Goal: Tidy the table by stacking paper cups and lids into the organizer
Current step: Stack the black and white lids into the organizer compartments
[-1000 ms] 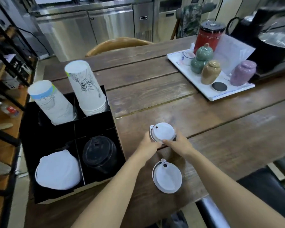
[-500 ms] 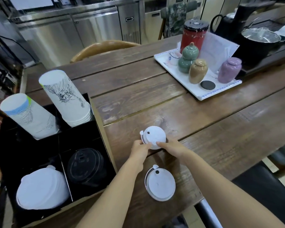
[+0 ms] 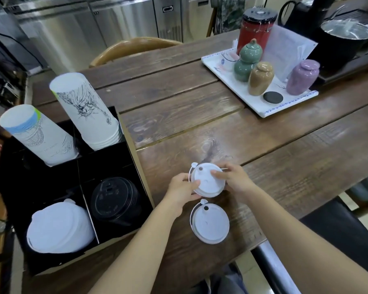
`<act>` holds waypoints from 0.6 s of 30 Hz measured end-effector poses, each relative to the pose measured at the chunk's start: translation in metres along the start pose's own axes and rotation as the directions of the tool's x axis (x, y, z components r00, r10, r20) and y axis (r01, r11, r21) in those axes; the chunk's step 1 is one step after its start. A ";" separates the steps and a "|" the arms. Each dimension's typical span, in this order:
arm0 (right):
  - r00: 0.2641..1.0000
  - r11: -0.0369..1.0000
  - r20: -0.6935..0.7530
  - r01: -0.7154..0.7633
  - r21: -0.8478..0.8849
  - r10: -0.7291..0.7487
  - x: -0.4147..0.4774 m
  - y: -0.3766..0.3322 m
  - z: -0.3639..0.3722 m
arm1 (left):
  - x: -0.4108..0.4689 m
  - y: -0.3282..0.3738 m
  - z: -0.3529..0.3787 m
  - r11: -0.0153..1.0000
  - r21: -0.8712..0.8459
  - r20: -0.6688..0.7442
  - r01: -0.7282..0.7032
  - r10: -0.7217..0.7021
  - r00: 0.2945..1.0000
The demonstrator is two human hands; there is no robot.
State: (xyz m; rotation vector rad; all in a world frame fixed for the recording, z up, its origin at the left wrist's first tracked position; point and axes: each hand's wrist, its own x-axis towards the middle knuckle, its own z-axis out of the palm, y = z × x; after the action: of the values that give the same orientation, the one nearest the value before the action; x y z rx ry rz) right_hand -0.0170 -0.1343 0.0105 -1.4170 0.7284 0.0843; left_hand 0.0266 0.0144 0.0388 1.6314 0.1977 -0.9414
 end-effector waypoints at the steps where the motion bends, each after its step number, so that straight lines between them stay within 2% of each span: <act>1: 1.000 0.997 -0.017 -0.003 0.076 0.004 -0.002 -0.001 -0.003 | -0.005 0.001 -0.001 0.997 0.068 0.021 -0.037 0.036 0.999; 3: 0.998 0.984 -0.065 0.012 0.176 -0.001 -0.006 -0.003 -0.008 | -0.014 0.001 -0.005 0.941 0.310 0.111 -0.135 0.105 0.988; 4: 0.997 0.977 -0.071 0.017 0.212 -0.002 -0.007 -0.004 -0.010 | -0.018 0.000 -0.008 0.860 0.477 0.170 -0.180 0.111 0.979; 6: 0.998 0.956 -0.069 0.008 0.294 0.013 -0.010 -0.003 -0.015 | -0.028 -0.010 -0.009 0.600 0.754 0.287 -0.267 0.064 0.956; 8: 0.996 0.937 -0.072 -0.019 0.349 0.046 -0.012 -0.002 -0.020 | -0.037 -0.032 -0.002 0.400 0.858 0.337 -0.322 0.033 0.941; 10: 0.994 0.929 -0.076 -0.044 0.368 0.077 -0.014 -0.001 -0.025 | -0.042 -0.056 0.009 0.305 0.891 0.322 -0.336 0.095 0.942; 12: 0.992 0.924 -0.079 -0.057 0.378 0.094 -0.016 0.000 -0.030 | -0.036 -0.074 0.015 0.294 0.898 0.267 -0.327 0.225 0.937; 15: 0.989 0.911 -0.095 -0.065 0.407 0.113 -0.019 -0.001 -0.039 | -0.020 -0.076 0.016 0.448 0.842 0.127 -0.299 0.374 0.919; 17: 0.989 0.910 -0.101 -0.058 0.410 0.108 -0.021 -0.001 -0.045 | -0.010 -0.067 0.018 0.539 0.788 0.056 -0.297 0.417 0.907; 18: 0.990 0.912 -0.097 -0.056 0.406 0.104 -0.023 0.001 -0.047 | -0.006 -0.061 0.019 0.550 0.783 0.043 -0.289 0.416 0.908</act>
State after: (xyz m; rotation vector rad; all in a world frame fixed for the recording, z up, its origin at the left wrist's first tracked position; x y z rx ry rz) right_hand -0.0546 -0.1687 0.0226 -1.0018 0.8462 -0.0834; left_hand -0.0220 0.0179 -0.0026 2.4340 -0.5245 -0.5919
